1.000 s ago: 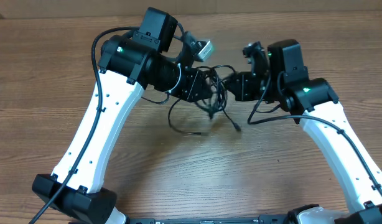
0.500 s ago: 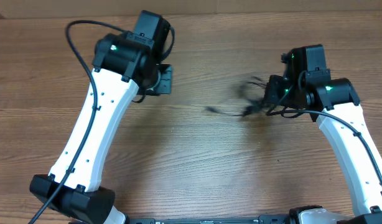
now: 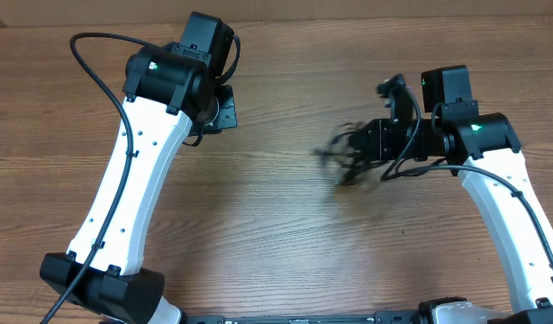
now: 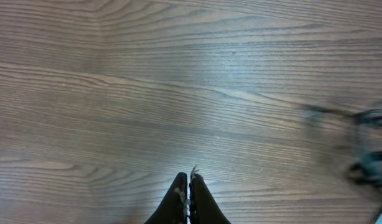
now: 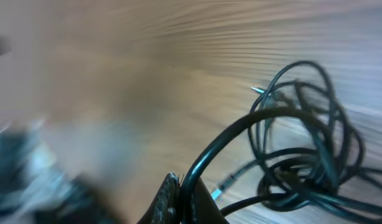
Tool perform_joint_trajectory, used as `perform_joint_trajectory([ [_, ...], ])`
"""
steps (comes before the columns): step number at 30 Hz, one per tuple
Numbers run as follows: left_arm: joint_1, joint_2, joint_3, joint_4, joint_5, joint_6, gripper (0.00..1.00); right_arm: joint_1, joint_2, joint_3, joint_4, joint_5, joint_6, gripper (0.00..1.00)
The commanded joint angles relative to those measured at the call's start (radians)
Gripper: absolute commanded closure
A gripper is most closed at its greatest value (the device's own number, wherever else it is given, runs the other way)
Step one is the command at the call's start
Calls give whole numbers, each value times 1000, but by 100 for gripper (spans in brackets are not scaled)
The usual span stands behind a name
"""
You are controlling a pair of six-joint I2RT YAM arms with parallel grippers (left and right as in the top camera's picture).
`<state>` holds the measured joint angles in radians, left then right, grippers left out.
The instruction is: Untangle cables
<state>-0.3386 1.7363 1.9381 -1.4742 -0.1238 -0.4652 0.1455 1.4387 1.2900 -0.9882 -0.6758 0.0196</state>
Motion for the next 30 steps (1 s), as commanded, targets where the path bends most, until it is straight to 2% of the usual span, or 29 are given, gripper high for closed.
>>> perform_joint_trajectory([
  [1, -2, -18, 18, 3, 22, -6, 96, -1, -32, 13, 5, -268, -159, 87],
  [4, -2, -18, 18, 6, 46, 0, 96, -1, -32, 13, -3, -25, -138, 59],
  [6, -2, -17, 18, 14, 93, 27, 95, -1, -31, 12, -17, 215, -73, 35],
  [8, -2, -16, 17, 26, 150, 66, 95, -1, -29, 5, -29, 464, 27, 16],
  [9, -2, -15, 17, 32, 166, 82, 93, -1, -28, 0, -32, 537, 62, 7],
  [10, -2, -13, 17, 37, 177, 103, 87, -1, -24, -18, -32, 596, 98, 0],
  [12, -2, -13, 17, 37, 177, 104, 76, -1, -16, -34, -31, 560, 118, 0],
  [14, -2, -13, 17, 38, 176, 105, 73, -1, -7, -48, -31, 517, 119, 0],
  [24, -2, -13, 17, 41, 177, 106, 72, -1, 66, -166, 47, 495, 138, 0],
  [30, -2, -13, 17, 48, 173, 107, 72, -1, 66, -177, 60, 588, 137, 0],
])
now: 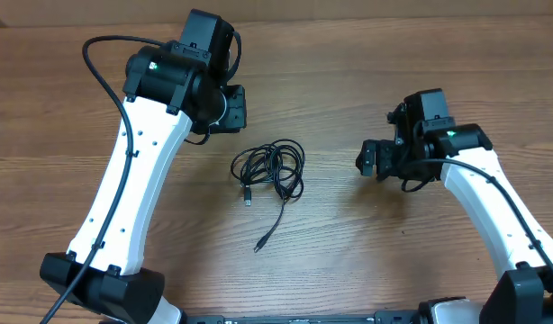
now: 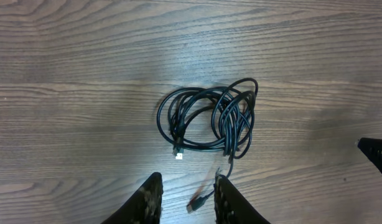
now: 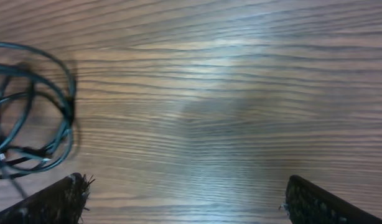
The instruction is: Untangle cables
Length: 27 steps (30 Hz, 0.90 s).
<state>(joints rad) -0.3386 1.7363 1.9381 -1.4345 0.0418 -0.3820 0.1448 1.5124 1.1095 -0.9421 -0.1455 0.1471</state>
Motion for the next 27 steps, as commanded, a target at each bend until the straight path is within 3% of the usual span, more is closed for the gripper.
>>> perform_joint_trajectory([
  [1, -2, -13, 17, 9, 7, 24, 72, 0, -8, 4, 19, 58, 10, 0],
  [27, -2, -13, 17, 110, 0, 76, 73, 0, -8, 4, 40, 58, 10, 0],
])
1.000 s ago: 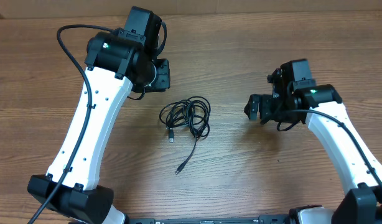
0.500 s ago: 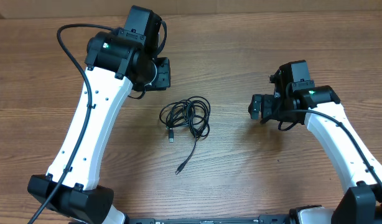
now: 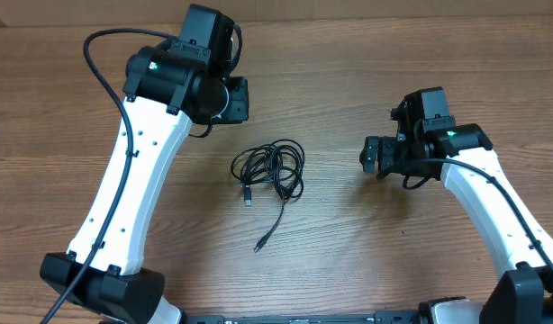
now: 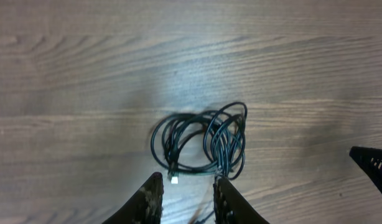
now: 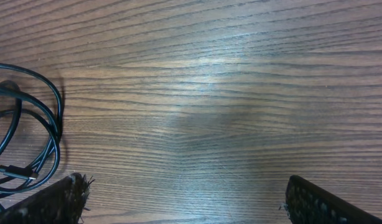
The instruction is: Untangle cables
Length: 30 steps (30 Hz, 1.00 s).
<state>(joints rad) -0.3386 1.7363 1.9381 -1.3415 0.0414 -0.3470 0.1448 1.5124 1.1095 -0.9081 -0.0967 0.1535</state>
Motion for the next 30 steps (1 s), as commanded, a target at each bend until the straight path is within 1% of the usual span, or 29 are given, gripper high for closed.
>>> perform_joint_trajectory([
  [1, -2, -13, 17, 23, 0, 41, 73, 0, -8, 4, 6, 9, 3, 0],
  [10, -2, -13, 17, 40, 0, 63, 73, 0, -8, 4, 6, 9, 3, 0],
  [30, -2, -13, 17, 50, 0, 63, 73, 0, -8, 4, 6, 9, 3, 0],
])
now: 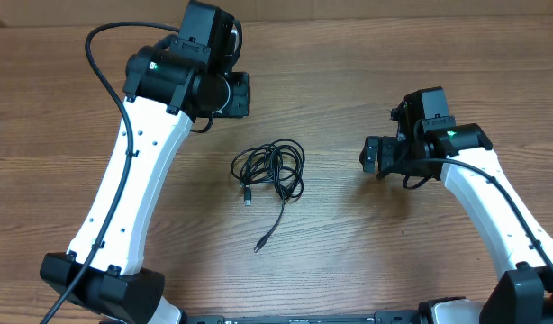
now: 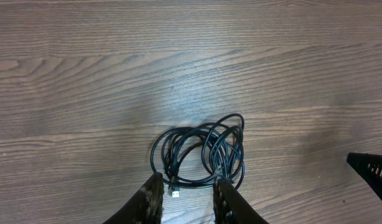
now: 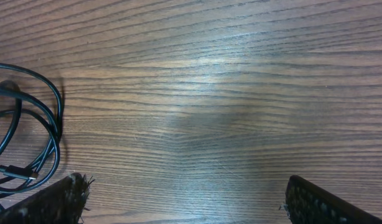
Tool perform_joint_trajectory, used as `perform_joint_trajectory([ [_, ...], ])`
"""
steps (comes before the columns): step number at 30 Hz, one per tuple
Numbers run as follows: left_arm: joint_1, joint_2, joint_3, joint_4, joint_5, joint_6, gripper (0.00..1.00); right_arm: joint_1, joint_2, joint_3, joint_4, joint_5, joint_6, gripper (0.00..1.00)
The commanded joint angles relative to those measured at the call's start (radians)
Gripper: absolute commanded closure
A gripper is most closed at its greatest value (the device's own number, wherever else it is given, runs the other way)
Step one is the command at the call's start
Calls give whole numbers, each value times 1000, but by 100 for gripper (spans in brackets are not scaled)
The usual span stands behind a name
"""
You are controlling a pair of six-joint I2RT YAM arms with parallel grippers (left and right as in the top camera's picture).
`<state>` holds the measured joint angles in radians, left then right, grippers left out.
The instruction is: Untangle cables
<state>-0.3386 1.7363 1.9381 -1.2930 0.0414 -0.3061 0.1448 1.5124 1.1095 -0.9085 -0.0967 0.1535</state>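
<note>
A tangled black cable (image 1: 269,167) lies in loose coils in the middle of the wooden table, one end with a plug (image 1: 258,244) trailing toward the front. In the left wrist view the coil (image 2: 200,155) sits just beyond my open left gripper (image 2: 186,186). In the overhead view the left gripper (image 1: 239,94) hangs high, behind and left of the cable, holding nothing. My right gripper (image 1: 370,156) is wide open to the right of the cable, also holding nothing. The right wrist view catches only the coil's edge (image 3: 29,143) at far left, between widely spread fingers (image 3: 315,202).
Bare wooden table (image 1: 349,252) surrounds the cable. Both white arms reach in from the front corners, with the left arm's own black lead (image 1: 105,81) looping beside it.
My left gripper has moved slightly farther back and up, so the coil sits nearer its fingertips in the wrist view. The cable and right arm are unchanged.
At first my right gripper was shut on the cable, holding it in the air at the right, and my left gripper was shut. Then the cable lay mid-table, both grippers open. Since then the left gripper has drawn back twice.
</note>
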Motion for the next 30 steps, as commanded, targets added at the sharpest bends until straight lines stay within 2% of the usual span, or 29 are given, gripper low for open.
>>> perform_joint_trajectory([
  [1, -2, -13, 17, 1, 0, 22, 73, 0, -8, 4, 6, 8, 3, 0],
  [21, -2, -13, 17, 4, 0, 23, 72, 0, -8, 4, 7, 7, 3, 0],
  [23, -2, -13, 17, 5, 0, 23, 68, 0, -8, 4, 7, 7, 3, 0],
  [27, -2, -13, 17, -10, 0, 23, 50, 0, -8, 4, 7, 7, 3, 0],
  [30, -2, -13, 17, -26, 0, 22, 41, 0, -8, 4, 7, 7, 3, 0],
])
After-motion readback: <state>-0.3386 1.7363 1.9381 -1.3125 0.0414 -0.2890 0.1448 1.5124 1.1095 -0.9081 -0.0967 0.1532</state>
